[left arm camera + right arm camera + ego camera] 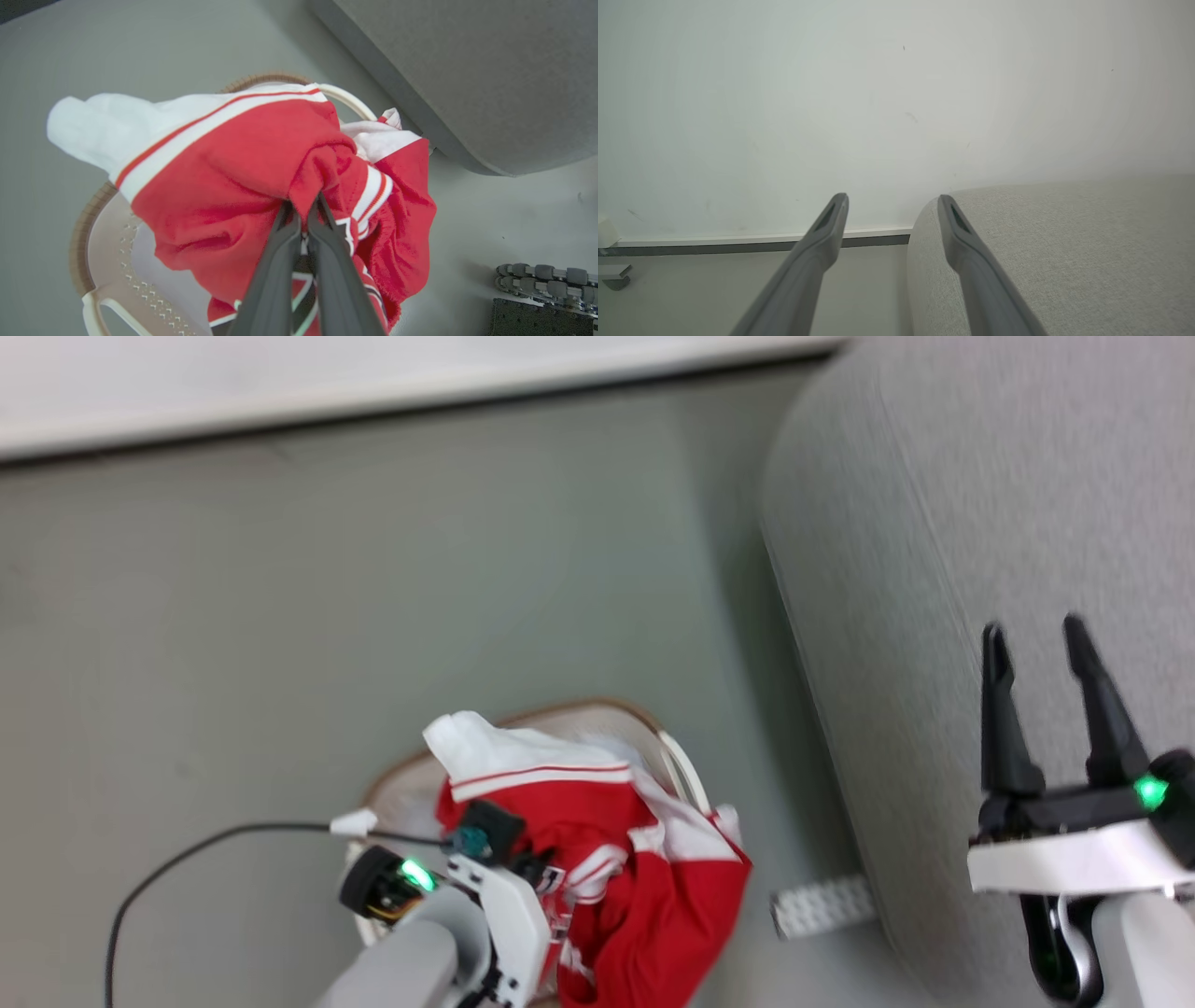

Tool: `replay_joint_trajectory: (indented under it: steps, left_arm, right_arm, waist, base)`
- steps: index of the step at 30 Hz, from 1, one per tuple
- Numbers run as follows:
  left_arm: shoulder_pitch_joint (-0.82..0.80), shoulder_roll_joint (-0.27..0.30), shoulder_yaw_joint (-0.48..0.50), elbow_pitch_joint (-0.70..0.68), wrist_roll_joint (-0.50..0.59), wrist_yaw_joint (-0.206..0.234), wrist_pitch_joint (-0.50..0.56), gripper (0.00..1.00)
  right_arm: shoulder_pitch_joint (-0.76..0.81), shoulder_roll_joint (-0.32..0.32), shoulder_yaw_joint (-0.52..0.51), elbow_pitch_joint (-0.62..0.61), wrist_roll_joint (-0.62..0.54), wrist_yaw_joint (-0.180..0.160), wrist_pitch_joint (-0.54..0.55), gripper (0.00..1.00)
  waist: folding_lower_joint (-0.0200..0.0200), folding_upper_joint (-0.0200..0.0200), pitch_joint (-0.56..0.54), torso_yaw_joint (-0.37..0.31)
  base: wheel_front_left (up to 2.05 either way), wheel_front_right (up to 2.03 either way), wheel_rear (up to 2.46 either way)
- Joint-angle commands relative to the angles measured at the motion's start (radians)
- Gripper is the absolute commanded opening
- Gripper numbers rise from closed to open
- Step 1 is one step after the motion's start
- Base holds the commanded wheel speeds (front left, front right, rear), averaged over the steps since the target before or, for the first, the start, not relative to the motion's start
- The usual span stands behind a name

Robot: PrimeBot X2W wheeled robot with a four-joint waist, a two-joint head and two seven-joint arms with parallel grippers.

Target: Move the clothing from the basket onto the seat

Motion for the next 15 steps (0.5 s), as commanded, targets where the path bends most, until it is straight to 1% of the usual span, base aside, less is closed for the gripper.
replay_joint_trajectory:
  steps: [1,5,9,12,15]
  left_arm:
    - [0.027,-0.010,-0.018,-0.021,-0.017,0.001,-0.044,0.00]
    - [0.041,-0.008,-0.028,-0.062,-0.033,0.001,-0.110,0.00]
    - [0.060,-0.001,0.001,-0.123,-0.046,0.005,-0.130,0.00]
    - [0.076,0.007,0.033,-0.195,-0.059,0.010,-0.134,0.00]
    - [0.095,0.025,0.075,-0.303,-0.069,0.024,-0.133,0.00]
  right_arm:
    - [0.036,-0.021,0.002,0.010,-0.008,-0.002,0.001,1.00]
    - [0.083,-0.032,0.000,0.013,-0.007,-0.002,0.001,1.00]
    - [0.129,-0.040,0.003,0.021,0.000,-0.002,0.001,1.00]
    - [0.163,-0.042,0.009,0.027,0.006,-0.002,0.001,1.00]
    - [0.189,-0.044,0.019,0.032,0.011,-0.002,0.001,1.00]
  waist:
    - [0.0001,0.0000,-0.151,0.094]
    - [0.0001,0.0000,-0.236,0.128]
    - [0.0001,0.0000,-0.306,0.156]
    - [0.0001,0.0000,-0.349,0.174]
    - [0.0001,0.0000,-0.383,0.189]
  base:
    - [0.00,0.00,0.00]
    - [0.00,0.00,0.00]
    - [0.00,0.00,0.00]
    - [0.00,0.00,0.00]
    - [0.00,0.00,0.00]
